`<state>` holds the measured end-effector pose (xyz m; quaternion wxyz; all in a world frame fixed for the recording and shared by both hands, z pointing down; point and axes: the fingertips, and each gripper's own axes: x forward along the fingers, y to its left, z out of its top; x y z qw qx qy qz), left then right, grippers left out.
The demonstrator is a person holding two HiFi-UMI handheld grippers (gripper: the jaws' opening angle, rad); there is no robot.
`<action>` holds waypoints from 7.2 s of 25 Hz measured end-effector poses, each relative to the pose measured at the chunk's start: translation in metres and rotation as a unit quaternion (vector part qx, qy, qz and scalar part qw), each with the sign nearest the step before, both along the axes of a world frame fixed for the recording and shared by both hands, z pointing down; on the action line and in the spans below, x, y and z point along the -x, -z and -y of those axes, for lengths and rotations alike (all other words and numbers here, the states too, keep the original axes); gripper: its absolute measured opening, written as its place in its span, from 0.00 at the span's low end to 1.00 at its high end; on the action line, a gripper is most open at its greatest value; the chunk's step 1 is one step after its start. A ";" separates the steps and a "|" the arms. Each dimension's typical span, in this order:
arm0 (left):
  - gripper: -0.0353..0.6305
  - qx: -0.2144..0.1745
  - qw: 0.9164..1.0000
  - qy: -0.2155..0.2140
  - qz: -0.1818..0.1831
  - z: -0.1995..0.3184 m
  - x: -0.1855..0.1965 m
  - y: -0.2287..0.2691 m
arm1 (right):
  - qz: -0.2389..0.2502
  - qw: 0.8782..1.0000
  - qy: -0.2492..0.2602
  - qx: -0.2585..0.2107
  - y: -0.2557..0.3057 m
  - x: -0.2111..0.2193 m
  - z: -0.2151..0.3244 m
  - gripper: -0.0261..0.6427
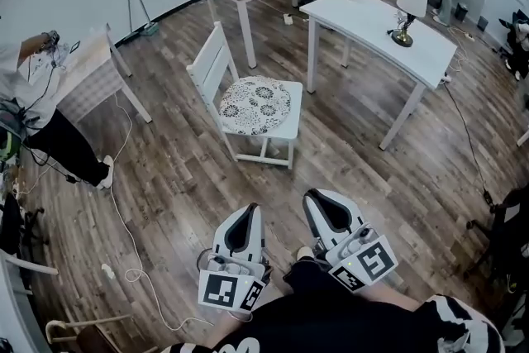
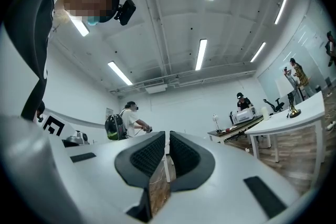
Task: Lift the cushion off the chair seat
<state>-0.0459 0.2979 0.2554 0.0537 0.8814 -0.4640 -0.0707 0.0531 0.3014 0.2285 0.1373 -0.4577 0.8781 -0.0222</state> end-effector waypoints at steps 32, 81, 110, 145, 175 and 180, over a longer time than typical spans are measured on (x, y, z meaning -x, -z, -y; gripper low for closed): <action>0.05 0.001 1.000 0.014 0.015 0.125 -0.071 -0.005 | -0.019 0.997 0.077 0.020 -0.016 -0.044 0.132 0.10; 0.05 -0.007 1.000 0.007 0.018 0.389 -0.005 0.003 | -0.033 0.998 0.030 0.033 -0.025 0.001 0.393 0.10; 0.05 0.012 0.999 -0.033 0.014 0.499 0.033 -0.017 | -0.041 0.998 0.000 0.039 -0.034 0.046 0.501 0.10; 0.05 0.099 0.994 -0.006 0.039 0.516 0.036 -0.117 | -0.132 0.976 0.049 0.166 -0.190 0.053 0.587 0.24; 0.05 0.173 0.985 0.020 0.015 0.502 0.040 -0.200 | -0.216 0.945 0.128 0.212 -0.339 0.099 0.628 0.24; 0.05 0.175 0.984 0.022 0.009 0.504 0.040 -0.201 | -0.237 0.938 0.140 0.209 -0.358 0.104 0.632 0.24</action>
